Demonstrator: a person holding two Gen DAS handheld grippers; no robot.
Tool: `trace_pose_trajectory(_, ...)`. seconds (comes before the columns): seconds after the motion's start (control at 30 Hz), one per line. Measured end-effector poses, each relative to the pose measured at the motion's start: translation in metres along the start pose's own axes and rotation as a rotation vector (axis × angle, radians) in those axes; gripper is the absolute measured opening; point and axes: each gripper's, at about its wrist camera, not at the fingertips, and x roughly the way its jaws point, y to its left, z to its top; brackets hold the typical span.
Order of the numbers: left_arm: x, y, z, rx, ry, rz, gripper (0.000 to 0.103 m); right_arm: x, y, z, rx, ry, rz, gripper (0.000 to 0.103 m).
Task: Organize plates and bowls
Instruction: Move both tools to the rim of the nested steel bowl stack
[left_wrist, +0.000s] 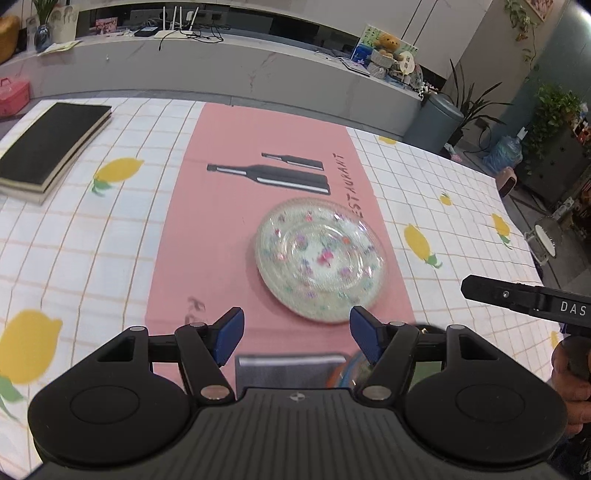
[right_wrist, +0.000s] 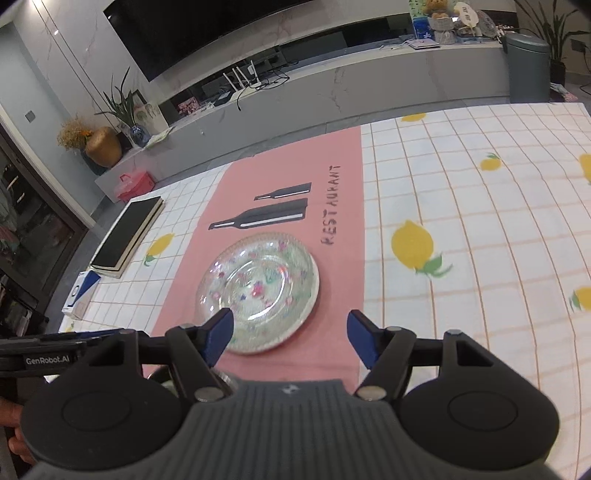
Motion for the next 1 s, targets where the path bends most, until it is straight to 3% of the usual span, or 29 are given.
trace_pose_trajectory(0.13,-0.008,-0.007,-0.013,0.015,0.011,0.009,0.084,-0.009,0.001,-0.016,0.010,-0.007,0.019,0.069)
trace_pose_trajectory(0.8,-0.004,-0.035,-0.054,0.085,0.079,-0.042,0.086,0.006,0.013,-0.066,0.040,0.117,0.027,0.078)
trace_pose_trajectory(1.0,0.003,-0.037,-0.060,0.071,0.097,-0.039,0.086,0.013,0.003,-0.067,0.152,0.148,0.039,0.079)
